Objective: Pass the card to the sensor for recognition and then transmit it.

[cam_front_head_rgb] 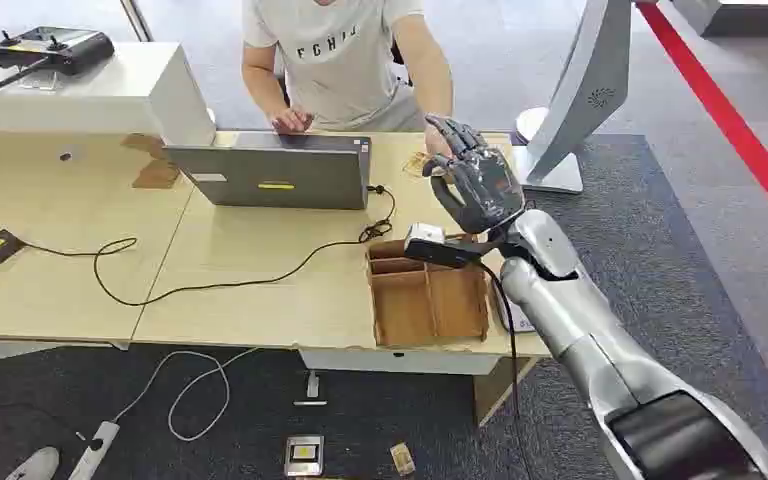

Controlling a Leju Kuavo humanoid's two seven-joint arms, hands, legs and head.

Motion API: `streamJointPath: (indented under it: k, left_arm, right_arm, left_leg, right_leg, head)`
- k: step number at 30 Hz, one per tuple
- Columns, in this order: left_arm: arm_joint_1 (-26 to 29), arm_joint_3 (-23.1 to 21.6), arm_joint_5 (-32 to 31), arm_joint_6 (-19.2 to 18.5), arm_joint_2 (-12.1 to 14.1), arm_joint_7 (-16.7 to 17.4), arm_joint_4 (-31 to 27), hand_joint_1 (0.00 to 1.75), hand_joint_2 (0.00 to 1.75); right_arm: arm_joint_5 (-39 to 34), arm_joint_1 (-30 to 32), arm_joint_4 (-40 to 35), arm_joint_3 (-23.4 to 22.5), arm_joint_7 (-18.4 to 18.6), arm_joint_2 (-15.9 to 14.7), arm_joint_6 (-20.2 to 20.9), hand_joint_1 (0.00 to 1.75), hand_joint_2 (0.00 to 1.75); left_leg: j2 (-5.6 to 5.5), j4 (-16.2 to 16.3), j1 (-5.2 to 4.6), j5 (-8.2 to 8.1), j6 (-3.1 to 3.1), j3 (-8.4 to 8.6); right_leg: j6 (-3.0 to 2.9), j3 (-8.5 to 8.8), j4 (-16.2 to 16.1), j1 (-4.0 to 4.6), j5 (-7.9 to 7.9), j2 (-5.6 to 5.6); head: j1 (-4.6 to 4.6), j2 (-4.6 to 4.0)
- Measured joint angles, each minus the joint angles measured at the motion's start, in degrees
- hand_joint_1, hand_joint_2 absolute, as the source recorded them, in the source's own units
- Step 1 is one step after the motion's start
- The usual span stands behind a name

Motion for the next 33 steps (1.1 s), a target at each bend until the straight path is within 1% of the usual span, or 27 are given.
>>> streamJointPath:
  k: [4, 18, 24, 28, 33]
  left_arm:
    - [0.0, 0.0, 0.1, 0.2, 0.0, 0.2, 0.0, 0.0, 1.75]
    - [0.1, 0.0, 0.4, 0.3, 0.0, 0.2, 0.0, 0.0, 1.75]
    - [0.1, -0.1, 1.0, 0.3, 0.2, 0.5, 0.1, 0.0, 1.75]
    - [0.1, -0.2, 1.3, 0.3, 0.3, 1.0, 0.1, 0.0, 1.75]
    - [0.1, -0.2, 2.3, 1.5, 0.5, 1.9, 0.1, 0.0, 1.75]
  right_arm:
    - [0.1, 0.1, 0.0, 0.2, 0.5, -0.2, 0.6, 1.75, 1.75]
    - [0.2, 0.2, -0.2, 0.3, 1.5, -1.2, 1.0, 1.75, 1.75]
    - [0.1, 0.0, -0.1, 0.2, 2.3, -2.7, 1.0, 1.75, 1.75]
    - [0.1, -0.6, 0.6, 0.0, 2.3, -4.2, 0.9, 1.75, 1.75]
    - [0.2, -1.7, 2.9, -0.8, 2.2, -6.7, 0.9, 1.75, 1.75]
  left_leg:
    - [0.0, 0.0, 0.0, 0.0, 0.0, 0.01]
    - [0.0, 0.0, 0.0, 0.0, 0.0, 0.0]
    - [0.0, 0.0, 0.0, 0.0, 0.0, -0.01]
    - [0.0, 0.0, -0.01, 0.0, 0.0, -0.02]
    - [-0.01, 0.0, -0.01, -0.01, 0.0, -0.03]
  right_leg:
    - [0.0, 0.0, 0.0, 0.0, 0.0, 0.0]
    - [0.0, -0.02, 0.0, 0.0, 0.0, 0.01]
    - [0.0, -0.02, 0.0, 0.0, 0.0, 0.01]
    - [0.0, -0.03, 0.0, -0.01, 0.0, 0.01]
    - [0.0, -0.04, 0.0, -0.01, 0.0, 0.0]
  head:
    - [0.0, 0.0]
    - [-0.02, 0.0]
    - [-0.02, 0.0]
    - [0.0, 0.0]
    - [-0.02, 0.0]
